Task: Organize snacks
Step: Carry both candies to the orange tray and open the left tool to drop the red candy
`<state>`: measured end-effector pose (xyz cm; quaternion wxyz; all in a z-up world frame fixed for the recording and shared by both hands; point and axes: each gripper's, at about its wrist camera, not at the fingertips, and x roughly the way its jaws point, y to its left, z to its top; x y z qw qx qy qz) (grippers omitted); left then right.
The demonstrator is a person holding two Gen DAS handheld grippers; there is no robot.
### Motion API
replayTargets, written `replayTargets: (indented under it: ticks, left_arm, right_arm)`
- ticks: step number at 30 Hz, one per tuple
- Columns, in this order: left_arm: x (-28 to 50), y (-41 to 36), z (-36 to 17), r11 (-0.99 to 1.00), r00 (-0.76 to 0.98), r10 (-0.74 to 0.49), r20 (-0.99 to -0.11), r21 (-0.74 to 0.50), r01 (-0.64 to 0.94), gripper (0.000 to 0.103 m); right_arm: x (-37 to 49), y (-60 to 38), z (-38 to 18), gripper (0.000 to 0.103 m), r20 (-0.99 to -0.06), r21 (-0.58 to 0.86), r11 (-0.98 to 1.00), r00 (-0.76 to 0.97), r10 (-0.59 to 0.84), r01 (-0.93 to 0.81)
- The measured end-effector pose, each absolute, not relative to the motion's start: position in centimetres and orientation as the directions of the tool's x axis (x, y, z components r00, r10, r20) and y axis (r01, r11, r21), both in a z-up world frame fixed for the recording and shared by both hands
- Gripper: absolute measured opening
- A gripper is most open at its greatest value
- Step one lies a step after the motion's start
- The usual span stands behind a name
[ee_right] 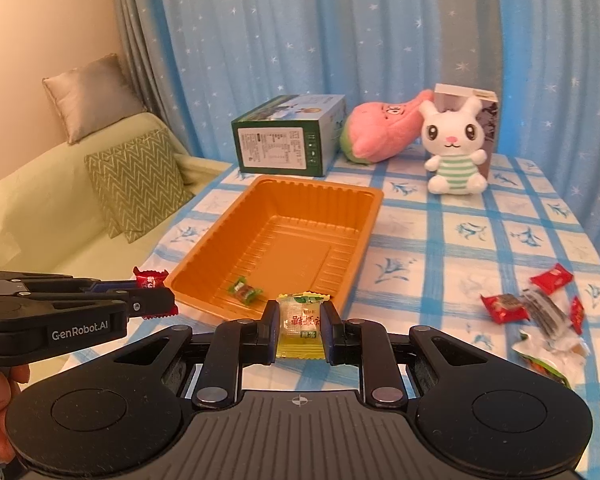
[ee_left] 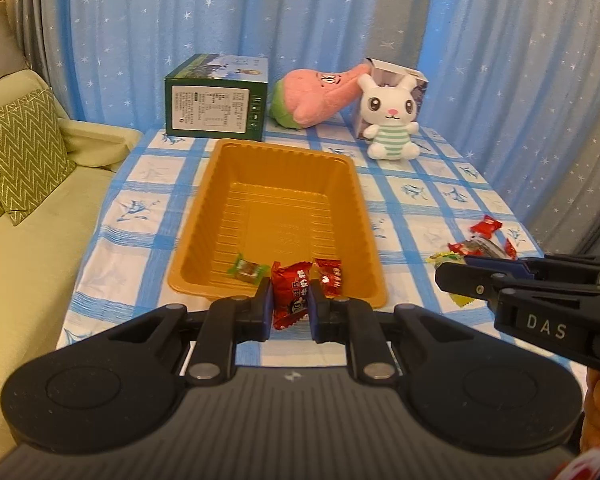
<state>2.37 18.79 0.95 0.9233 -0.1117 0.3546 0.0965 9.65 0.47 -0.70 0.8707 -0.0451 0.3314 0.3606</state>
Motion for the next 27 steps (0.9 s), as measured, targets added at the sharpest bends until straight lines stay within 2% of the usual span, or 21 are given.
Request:
replayTargets:
  ticks: [27]
  left_arm:
    - [11.1, 24.7, -3.2, 0.971, 0.677, 0.088, -0.731, -0.09, -0.223, 0.016]
  right_arm:
    - [17.6, 7.6, -4.8, 0.021, -0.659, 0.193, 0.726, 0.461, 0.594, -0.66]
